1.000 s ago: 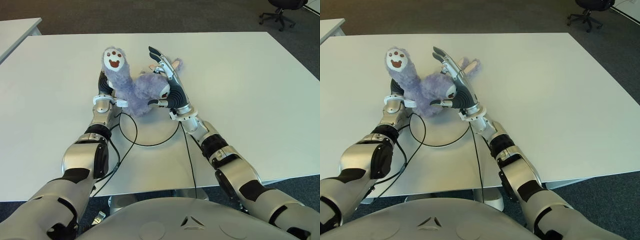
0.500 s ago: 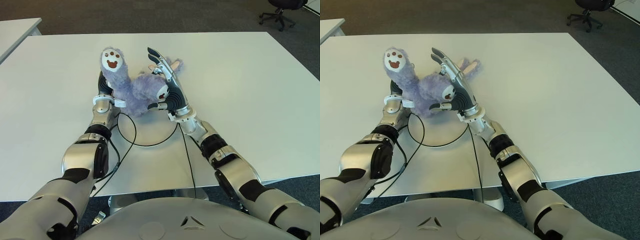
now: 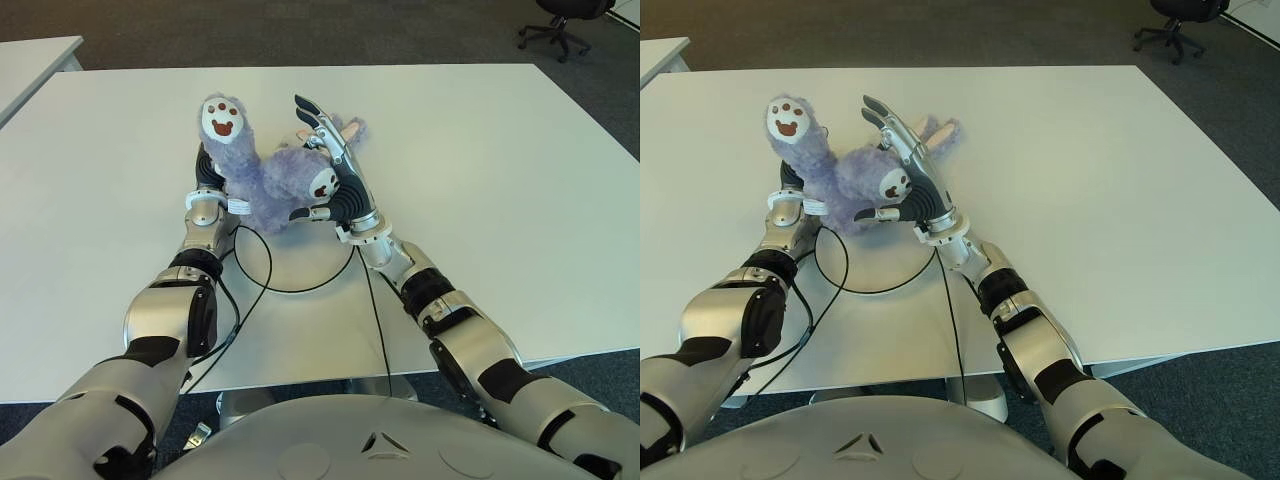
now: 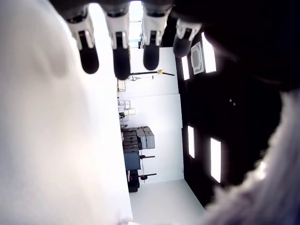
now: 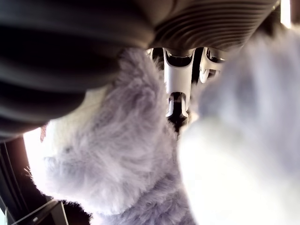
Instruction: Put the doll into the plate.
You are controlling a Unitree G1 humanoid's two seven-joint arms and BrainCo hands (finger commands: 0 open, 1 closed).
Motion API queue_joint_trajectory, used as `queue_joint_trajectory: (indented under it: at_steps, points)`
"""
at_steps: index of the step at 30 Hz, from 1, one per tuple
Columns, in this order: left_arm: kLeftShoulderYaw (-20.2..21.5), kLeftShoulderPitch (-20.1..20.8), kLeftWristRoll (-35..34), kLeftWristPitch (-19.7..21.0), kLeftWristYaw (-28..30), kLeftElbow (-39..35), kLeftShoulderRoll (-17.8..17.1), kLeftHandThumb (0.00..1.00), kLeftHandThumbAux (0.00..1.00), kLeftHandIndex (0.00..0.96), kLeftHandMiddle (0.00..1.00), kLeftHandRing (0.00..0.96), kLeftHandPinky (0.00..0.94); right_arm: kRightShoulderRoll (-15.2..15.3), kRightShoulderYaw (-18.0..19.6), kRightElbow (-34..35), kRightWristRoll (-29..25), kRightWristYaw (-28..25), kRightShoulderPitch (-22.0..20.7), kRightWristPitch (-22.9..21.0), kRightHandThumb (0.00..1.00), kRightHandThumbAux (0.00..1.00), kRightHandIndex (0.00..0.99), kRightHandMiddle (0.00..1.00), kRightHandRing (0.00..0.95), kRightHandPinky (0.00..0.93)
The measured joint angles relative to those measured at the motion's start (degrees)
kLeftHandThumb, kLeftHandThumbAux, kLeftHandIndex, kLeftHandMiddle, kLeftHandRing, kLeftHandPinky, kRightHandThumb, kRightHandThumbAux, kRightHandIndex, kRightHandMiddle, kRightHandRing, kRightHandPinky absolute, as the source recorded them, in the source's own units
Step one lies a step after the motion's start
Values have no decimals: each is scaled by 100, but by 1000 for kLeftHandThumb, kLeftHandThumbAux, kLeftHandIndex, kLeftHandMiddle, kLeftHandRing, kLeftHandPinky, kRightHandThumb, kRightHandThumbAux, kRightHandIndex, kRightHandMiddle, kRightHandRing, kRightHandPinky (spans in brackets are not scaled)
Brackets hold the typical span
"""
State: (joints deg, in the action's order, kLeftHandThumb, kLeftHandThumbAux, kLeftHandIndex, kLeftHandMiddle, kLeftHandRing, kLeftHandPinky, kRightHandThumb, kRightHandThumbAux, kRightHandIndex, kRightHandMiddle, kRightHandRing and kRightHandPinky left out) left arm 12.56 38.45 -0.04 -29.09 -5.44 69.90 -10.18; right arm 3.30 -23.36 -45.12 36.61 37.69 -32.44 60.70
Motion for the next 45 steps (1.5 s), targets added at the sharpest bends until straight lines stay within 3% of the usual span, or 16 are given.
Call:
queue_joint_trajectory:
  at_steps: [15, 22, 35, 45]
  points:
    - [4, -6, -2, 4, 0, 0, -2, 0, 393, 0, 126, 158, 180, -28, 35, 1, -1, 50, 0, 11, 0, 470, 0, 0, 0, 0]
    - [3, -5, -1, 6, 0, -1, -3, 0, 385, 0, 108, 132, 140, -29, 120, 81, -34, 76, 36, 294, 0, 492, 0, 0, 0, 0]
    - [5, -9, -2, 6, 0, -2, -8, 0, 391, 0, 107, 135, 155, -96, 410, 197, -39, 440, 118, 908, 23, 506, 0, 18, 0, 0]
    - [3, -16, -1, 5, 0, -7, -15, 0, 384, 0, 113, 138, 161, -170, 649, 297, -28, 773, 182, 960, 15, 539, 0, 15, 0, 0]
